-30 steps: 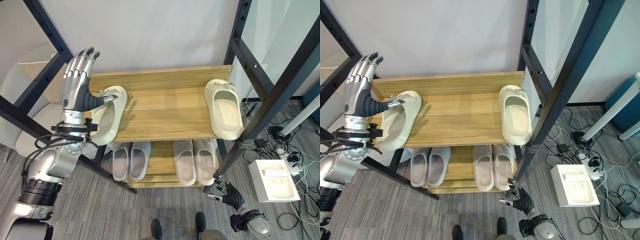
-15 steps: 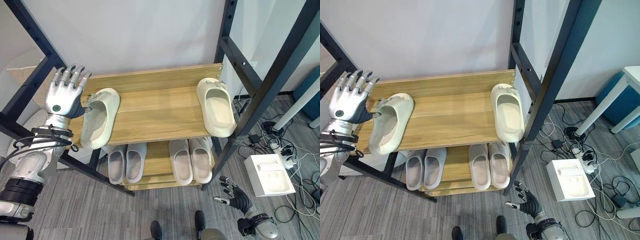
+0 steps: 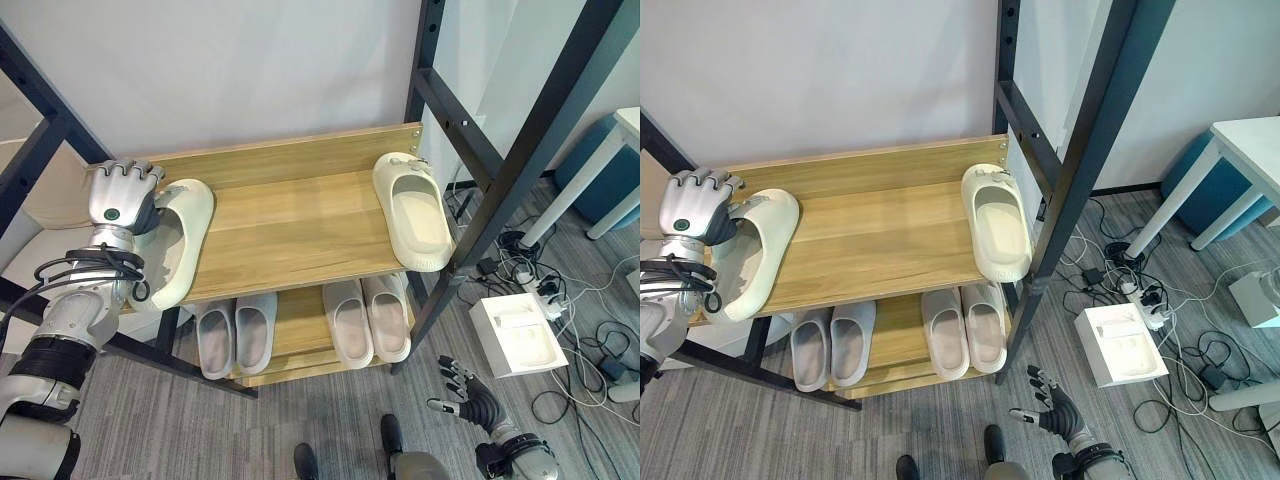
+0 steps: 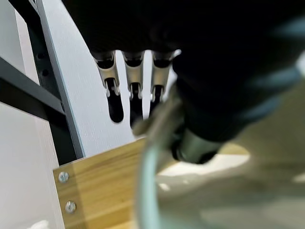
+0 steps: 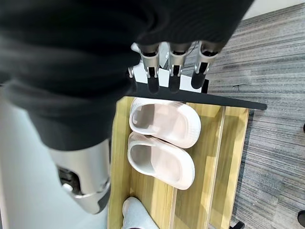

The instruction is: Arrange the slippers neatly on the shoe rack.

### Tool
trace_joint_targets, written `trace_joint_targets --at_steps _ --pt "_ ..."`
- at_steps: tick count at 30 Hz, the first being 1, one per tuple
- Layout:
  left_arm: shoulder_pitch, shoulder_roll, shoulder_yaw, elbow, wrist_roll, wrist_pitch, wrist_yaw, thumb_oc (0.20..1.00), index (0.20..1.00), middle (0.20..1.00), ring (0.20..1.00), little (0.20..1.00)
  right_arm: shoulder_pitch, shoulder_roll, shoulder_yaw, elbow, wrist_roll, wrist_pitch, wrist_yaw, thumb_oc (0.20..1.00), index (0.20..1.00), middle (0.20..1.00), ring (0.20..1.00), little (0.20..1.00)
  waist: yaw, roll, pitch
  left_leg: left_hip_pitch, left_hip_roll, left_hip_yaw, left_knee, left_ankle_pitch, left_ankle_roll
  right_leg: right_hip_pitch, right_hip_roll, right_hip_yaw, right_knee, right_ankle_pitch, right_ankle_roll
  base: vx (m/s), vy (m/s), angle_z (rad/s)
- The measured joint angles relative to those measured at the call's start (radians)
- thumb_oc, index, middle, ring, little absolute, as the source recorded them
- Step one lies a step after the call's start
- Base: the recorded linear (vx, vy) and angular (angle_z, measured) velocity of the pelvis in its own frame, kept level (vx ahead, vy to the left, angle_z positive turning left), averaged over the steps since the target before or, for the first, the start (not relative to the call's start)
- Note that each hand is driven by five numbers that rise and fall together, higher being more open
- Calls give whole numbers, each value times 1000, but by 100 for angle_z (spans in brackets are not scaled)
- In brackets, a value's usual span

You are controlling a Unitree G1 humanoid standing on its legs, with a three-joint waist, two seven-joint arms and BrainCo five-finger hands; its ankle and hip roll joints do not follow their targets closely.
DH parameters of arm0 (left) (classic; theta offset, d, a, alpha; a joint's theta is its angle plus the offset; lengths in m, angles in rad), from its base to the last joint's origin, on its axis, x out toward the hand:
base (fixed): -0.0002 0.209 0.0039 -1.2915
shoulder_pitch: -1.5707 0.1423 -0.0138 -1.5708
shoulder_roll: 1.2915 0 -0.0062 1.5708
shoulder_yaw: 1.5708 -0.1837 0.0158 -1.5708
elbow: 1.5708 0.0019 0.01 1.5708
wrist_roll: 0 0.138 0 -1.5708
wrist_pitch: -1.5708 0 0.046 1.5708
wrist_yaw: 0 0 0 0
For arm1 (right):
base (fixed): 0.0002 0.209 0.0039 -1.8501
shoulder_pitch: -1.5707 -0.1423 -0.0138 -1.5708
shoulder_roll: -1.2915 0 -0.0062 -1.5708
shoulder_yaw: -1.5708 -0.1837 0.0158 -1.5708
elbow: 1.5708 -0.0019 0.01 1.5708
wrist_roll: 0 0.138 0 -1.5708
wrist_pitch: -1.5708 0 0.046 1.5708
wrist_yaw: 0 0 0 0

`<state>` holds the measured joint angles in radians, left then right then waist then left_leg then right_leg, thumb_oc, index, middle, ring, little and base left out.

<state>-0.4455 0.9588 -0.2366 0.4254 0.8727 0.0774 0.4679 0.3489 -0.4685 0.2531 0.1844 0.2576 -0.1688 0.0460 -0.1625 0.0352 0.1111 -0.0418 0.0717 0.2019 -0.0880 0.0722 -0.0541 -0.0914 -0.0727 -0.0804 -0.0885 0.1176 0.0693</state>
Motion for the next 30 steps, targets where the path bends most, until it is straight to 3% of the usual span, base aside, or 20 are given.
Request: trace_joint_targets --at_steps 3,5,7,12,18,24,30 --pt "0 -6 1 -16 -28 7 1 200 200 200 200 200 -2 1 0 0 0 0 -2 1000 1000 1000 1000 1000 2 -3 1 0 0 0 0 -1 0 1 -1 0 0 0 0 3 -13 1" --pt "0 -66 1 -132 -28 16 -1 200 200 200 200 200 -3 3 0 0 0 0 -2 1000 1000 1000 1000 1000 8 -6 2 0 0 -1 0 0 0 3 -1 -1 0 0 0 -2 -35 5" --pt "-24 -99 -62 -228 -26 -21 -4 200 200 200 200 200 -12 5 5 -1 1 0 -4 1000 1000 1000 1000 1000 2 -6 2 2 -1 -1 1 0 1 3 -2 -1 0 0 0 -8 -21 -3" --pt "-313 -199 -301 -59 -28 -24 -37 200 200 200 200 200 -23 5 4 -1 8 2 -12 1000 1000 1000 1000 1000 -31 12 12 8 -1 21 6 0 0 -5 -2 12 0 0 3 -17 -46 -8" --pt "-375 -204 -382 53 -28 -38 -41 200 200 200 200 200 -46 -10 -1 -5 18 2 -21 1000 1000 1000 1000 1000 -53 33 18 8 0 34 0 -6 -4 -16 1 31 0 2 -2 -5 -13 -10" --pt "-422 -235 -397 128 -29 -40 -59 200 200 200 200 200 -22 -23 -34 -5 20 1 -27 1000 1000 1000 1000 1000 -72 32 18 8 -3 43 0 -15 -6 -18 -3 36 0 3 -1 1 -4 -2" --pt "-424 -273 -382 123 -47 -23 -69 200 200 200 200 200 -25 -20 -29 -4 20 2 -33 1000 1000 1000 1000 1000 -64 25 16 7 -3 38 0 -17 -2 -10 -4 32 0 3 0 -2 -7 3"
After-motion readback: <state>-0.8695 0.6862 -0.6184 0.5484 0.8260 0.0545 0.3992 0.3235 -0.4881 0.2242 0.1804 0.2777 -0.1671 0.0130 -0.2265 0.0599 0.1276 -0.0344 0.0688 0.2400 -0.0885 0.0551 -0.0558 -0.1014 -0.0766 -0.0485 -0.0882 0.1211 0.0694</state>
